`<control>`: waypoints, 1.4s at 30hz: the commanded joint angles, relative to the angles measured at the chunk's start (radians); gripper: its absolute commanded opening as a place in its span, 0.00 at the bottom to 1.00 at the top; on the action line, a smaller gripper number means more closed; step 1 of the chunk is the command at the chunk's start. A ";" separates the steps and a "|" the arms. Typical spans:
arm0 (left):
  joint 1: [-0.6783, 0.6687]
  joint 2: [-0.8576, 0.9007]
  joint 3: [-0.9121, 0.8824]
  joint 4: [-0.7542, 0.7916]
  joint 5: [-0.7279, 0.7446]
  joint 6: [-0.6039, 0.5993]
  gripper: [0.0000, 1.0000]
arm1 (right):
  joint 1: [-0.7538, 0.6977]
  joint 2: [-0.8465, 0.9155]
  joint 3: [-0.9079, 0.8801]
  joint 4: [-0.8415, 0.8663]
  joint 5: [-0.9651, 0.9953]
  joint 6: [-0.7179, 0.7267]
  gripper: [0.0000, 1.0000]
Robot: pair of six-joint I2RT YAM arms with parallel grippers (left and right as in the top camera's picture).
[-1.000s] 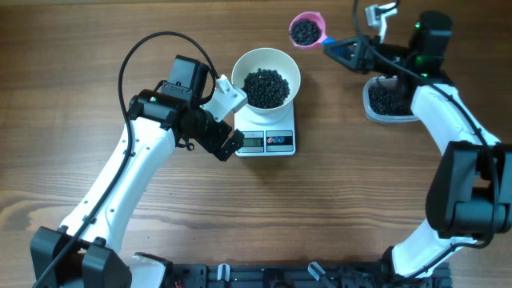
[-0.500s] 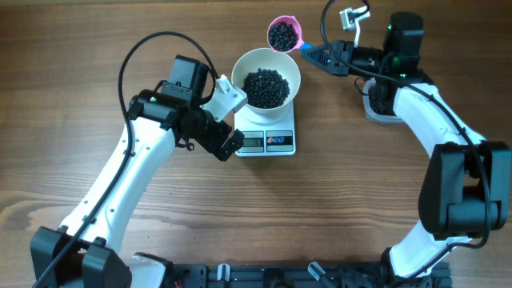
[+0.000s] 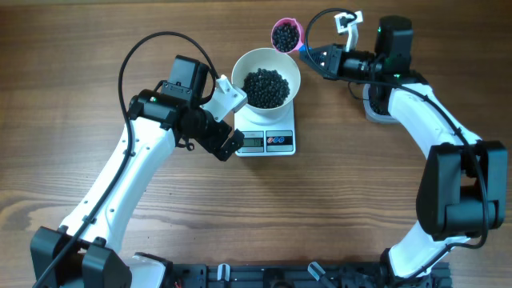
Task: Scoop item into bowl and weigh 150g on scale
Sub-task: 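Lift the filled scoop and carry it left over the white bowl, then tilt the pink scoop with the right gripper to pour beans into bowl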
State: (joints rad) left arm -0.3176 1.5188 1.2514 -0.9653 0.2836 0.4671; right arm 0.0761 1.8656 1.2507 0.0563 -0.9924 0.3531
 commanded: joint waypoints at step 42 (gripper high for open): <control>0.006 0.006 0.007 0.000 0.014 0.016 1.00 | 0.043 -0.111 0.291 -0.593 0.236 -0.440 0.04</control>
State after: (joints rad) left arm -0.3176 1.5188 1.2514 -0.9653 0.2836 0.4671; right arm 0.1127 1.8084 1.5139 -0.5198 -0.8017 -0.0223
